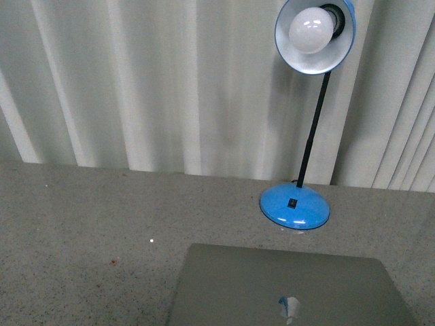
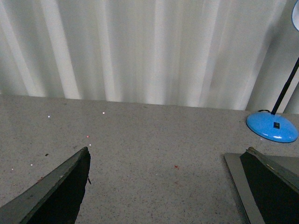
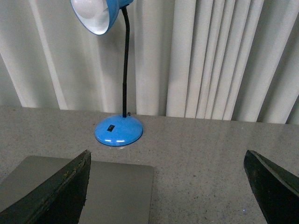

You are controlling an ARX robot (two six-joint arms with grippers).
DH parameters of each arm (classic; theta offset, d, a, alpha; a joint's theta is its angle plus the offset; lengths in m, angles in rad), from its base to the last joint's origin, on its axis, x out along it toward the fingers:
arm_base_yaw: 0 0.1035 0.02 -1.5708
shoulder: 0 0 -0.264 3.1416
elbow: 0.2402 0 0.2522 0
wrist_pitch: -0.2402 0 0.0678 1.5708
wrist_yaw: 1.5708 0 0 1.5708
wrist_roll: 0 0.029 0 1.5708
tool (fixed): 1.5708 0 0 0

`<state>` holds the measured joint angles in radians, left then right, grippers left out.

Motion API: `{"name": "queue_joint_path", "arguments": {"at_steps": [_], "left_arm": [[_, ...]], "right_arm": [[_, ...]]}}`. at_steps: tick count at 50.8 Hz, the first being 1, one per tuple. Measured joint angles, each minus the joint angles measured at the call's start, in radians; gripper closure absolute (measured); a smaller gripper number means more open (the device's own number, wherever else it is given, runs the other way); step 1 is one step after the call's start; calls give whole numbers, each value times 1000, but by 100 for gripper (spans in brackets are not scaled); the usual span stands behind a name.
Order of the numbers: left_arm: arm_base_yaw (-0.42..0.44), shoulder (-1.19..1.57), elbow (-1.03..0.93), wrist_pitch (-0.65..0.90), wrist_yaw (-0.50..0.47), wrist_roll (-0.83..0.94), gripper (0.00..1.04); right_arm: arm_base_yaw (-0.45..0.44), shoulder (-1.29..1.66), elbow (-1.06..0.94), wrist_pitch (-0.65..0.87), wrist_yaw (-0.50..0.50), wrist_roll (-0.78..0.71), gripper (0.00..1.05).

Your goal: Close laptop

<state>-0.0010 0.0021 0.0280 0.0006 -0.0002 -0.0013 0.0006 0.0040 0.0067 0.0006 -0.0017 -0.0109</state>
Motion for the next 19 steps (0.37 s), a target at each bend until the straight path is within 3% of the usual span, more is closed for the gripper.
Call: {"name": "queue_joint_path", "arguments": {"at_steps": [19], "left_arm": [[0, 0, 0, 0, 0, 0, 7]], "right_arm": [[0, 0, 0, 0, 0, 0, 7]]}}
